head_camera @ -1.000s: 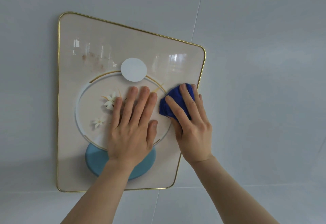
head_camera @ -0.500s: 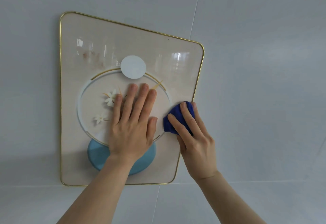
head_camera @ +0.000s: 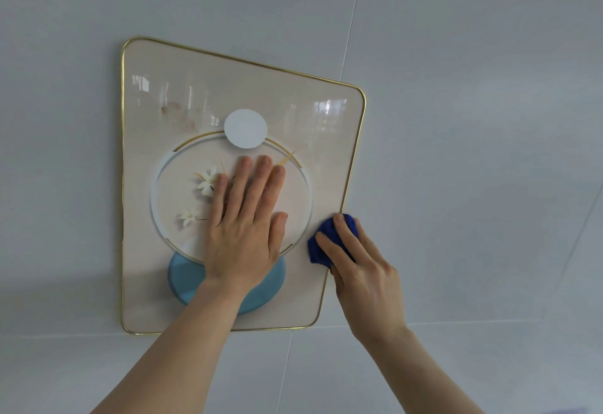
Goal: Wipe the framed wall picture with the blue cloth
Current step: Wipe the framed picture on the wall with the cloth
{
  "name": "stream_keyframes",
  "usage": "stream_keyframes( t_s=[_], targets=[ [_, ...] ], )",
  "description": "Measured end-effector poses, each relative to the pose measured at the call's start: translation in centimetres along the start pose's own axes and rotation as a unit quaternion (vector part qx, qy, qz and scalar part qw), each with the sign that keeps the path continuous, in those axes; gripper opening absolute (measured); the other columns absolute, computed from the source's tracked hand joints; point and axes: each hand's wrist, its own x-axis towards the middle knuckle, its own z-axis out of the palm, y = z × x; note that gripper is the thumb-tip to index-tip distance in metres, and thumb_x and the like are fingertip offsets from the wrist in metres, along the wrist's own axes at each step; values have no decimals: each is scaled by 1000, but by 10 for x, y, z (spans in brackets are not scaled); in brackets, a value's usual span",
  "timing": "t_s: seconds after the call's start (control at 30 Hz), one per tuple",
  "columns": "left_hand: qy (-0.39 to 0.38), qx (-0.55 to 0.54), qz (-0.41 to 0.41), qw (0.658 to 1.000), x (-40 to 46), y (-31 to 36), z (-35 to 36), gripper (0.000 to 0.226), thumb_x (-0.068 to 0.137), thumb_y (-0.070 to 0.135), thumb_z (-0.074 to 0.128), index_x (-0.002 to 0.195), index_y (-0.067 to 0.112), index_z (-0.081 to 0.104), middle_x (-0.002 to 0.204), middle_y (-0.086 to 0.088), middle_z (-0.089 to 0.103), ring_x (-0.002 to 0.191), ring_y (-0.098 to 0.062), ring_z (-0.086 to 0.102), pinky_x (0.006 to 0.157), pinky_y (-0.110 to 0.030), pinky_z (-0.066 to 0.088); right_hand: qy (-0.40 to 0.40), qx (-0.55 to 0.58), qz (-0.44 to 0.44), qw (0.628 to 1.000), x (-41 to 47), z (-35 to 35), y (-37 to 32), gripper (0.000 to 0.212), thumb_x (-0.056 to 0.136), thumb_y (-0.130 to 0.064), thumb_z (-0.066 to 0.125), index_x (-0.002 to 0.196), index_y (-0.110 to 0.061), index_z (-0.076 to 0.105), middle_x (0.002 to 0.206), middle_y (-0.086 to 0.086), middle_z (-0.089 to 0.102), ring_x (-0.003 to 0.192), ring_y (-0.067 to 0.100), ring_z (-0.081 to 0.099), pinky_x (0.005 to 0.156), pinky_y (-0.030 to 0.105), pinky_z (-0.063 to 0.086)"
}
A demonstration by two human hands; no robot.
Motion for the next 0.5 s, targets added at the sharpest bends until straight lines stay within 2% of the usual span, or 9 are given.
stream_keyframes(
  t_s=[0.1, 0.17, 0.2, 0.3, 0.4, 0.5],
  targets=[
    [-20, -16, -5, 1000, 1, 2, -11, 65, 107, 37, 38, 164, 16, 17, 173, -4, 14, 161, -29, 9, 129, -55, 15, -46, 39, 54, 997, -6, -11, -2, 61, 69, 7, 87, 119, -25, 75, 136, 0, 71, 112, 28, 75, 49, 31, 56],
    [-40, -21, -5, 999, 2, 3, -20, 66, 106, 39, 39, 164, 16, 18, 174, -5, 13, 161, -30, 9, 129, -55, 17, -48, 94, 123, 987, -11, -17, 0, 54, 71, 6, 85, 115, -24, 75, 127, -2, 74, 94, 29, 76, 52, 27, 48],
    [-51, -24, -4, 998, 3, 3, -24, 67, 106, 40, 40, 164, 16, 18, 174, -5, 13, 161, -30, 8, 129, -55, 17, -43, 117, 160, 979, -13, -20, 1, 52, 73, 7, 83, 115, -23, 76, 126, -2, 75, 91, 30, 76, 55, 28, 47],
    [-76, -47, -5, 996, 6, 2, -38, 66, 104, 41, 41, 163, 16, 23, 173, -5, 16, 161, -28, 7, 129, -53, 17, 2, 148, 229, 962, -17, -31, -2, 51, 78, 9, 78, 117, -24, 78, 128, -1, 76, 97, 34, 77, 65, 33, 54],
    [-86, -88, 10, 992, 9, -5, -53, 63, 104, 40, 41, 161, 16, 30, 171, -4, 24, 161, -25, 12, 130, -50, 16, 53, 208, 271, 939, -7, -47, -15, 47, 85, 5, 74, 120, -26, 78, 130, -4, 76, 120, 27, 71, 84, 30, 46],
    [-70, -119, 15, 990, 8, -21, -71, 59, 104, 38, 43, 159, 19, 35, 169, -1, 31, 159, -22, 19, 129, -49, 16, 83, 263, 297, 914, 14, -63, -31, 41, 90, -3, 74, 123, -25, 77, 125, -3, 77, 119, 23, 71, 90, 27, 45]
  ],
)
